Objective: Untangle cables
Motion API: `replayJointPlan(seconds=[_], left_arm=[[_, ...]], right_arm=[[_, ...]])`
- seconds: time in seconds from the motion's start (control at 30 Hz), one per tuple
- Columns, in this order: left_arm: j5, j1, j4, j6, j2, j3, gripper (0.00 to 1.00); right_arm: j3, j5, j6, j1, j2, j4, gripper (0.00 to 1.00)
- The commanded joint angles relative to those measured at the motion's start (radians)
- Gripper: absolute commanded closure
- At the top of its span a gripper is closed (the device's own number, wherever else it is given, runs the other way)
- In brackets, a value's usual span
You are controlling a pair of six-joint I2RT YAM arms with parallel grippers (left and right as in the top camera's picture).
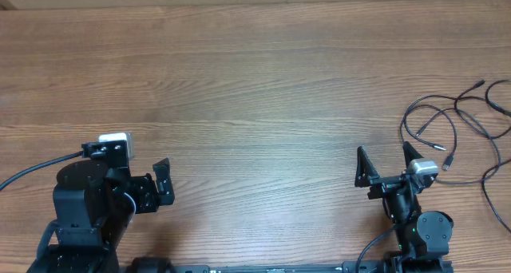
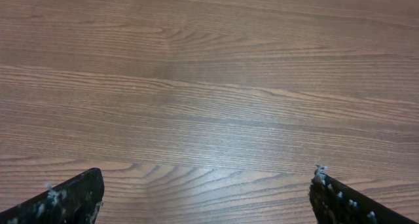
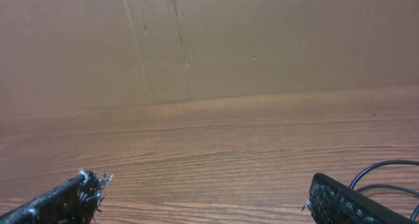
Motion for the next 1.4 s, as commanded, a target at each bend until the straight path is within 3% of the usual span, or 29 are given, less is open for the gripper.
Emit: replayJointPlan(seconds=[0.0,0.77,1.0,1.23,1.37], left_arm=[[-0.011,0.000,0.000,-0.007,0.000,0.002,0.00],[0.024,0.000,-0.020,-0.011,-0.065,-0.051,0.00],[0.079,0.000,0.331,-0.007,-0.232,-0.327,0.00],[0.198,0.000,0.827,-0.023,-0.449,-0.716,0.00],[0.201,0.000,1.023,-0.022,-0.552,-0.855,0.00]], right_arm=[[-0.010,-0.006,0.001,-0.002,-0.007,0.005,0.00],[-0.010,-0.006,0.001,-0.002,-0.007,0.005,0.00],[-0.010,-0.006,0.001,-0.002,-0.007,0.005,0.00],[-0.010,-0.006,0.001,-0.002,-0.007,0.005,0.00],[-0.010,-0.006,0.001,-0.002,-0.007,0.005,0.00]])
